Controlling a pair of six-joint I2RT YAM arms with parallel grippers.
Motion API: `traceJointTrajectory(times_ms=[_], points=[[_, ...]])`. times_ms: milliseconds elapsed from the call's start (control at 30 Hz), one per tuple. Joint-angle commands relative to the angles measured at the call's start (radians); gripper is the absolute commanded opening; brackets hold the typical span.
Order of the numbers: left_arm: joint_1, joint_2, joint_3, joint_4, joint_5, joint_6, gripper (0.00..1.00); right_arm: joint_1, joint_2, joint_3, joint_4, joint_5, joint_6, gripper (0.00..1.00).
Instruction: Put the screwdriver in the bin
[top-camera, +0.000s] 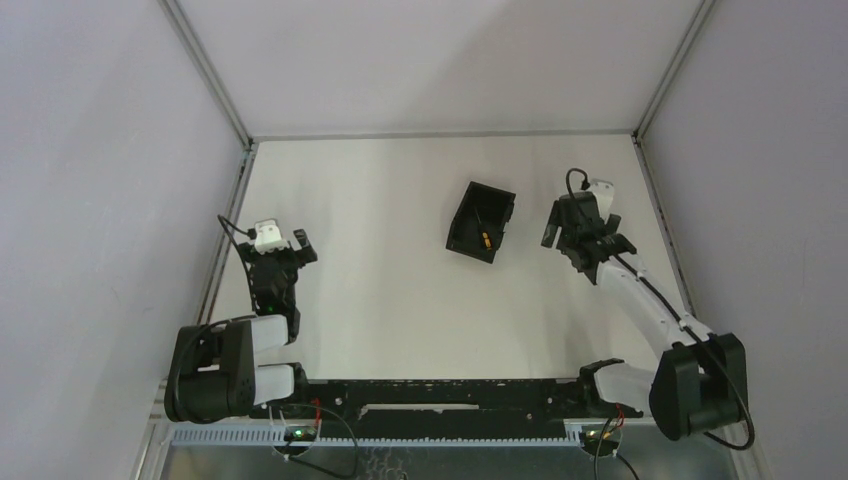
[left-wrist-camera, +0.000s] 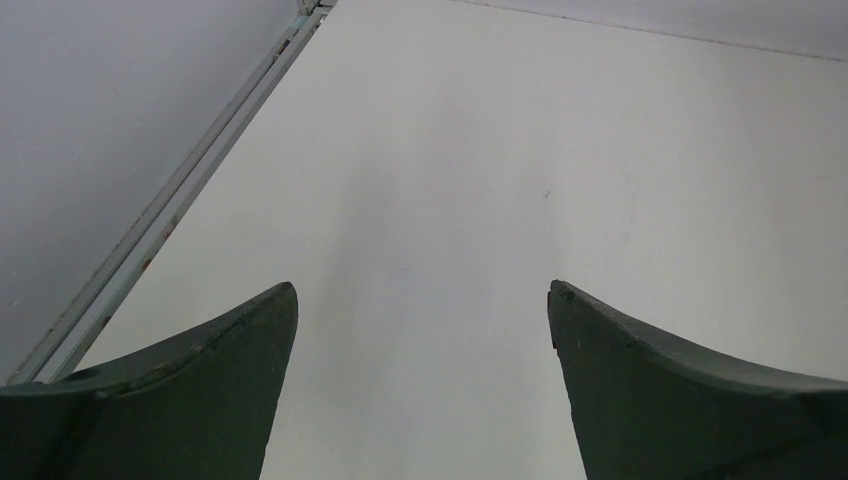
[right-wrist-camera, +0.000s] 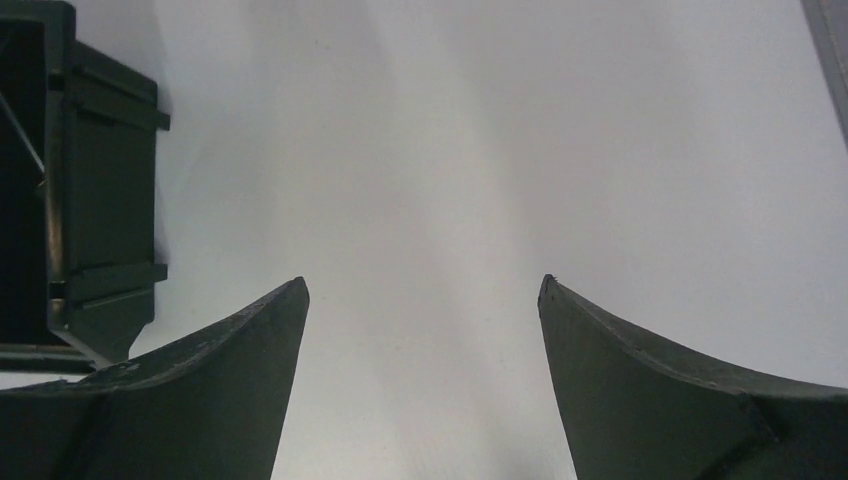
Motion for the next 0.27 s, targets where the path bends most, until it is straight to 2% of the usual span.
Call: traceJointTrajectory(times_ms=[0, 233], points=[[-0.007, -0.008, 0.034, 0.019, -0.007, 0.016, 1.00, -0.018, -0.065, -0.079, 0.133, -0.009, -0.021, 0.92], [-0.006, -0.008, 0.035, 0.019, -0.007, 0.015, 1.00, -0.024, -0.169, -0.166, 0.202, -0.025, -0.031, 0.92]])
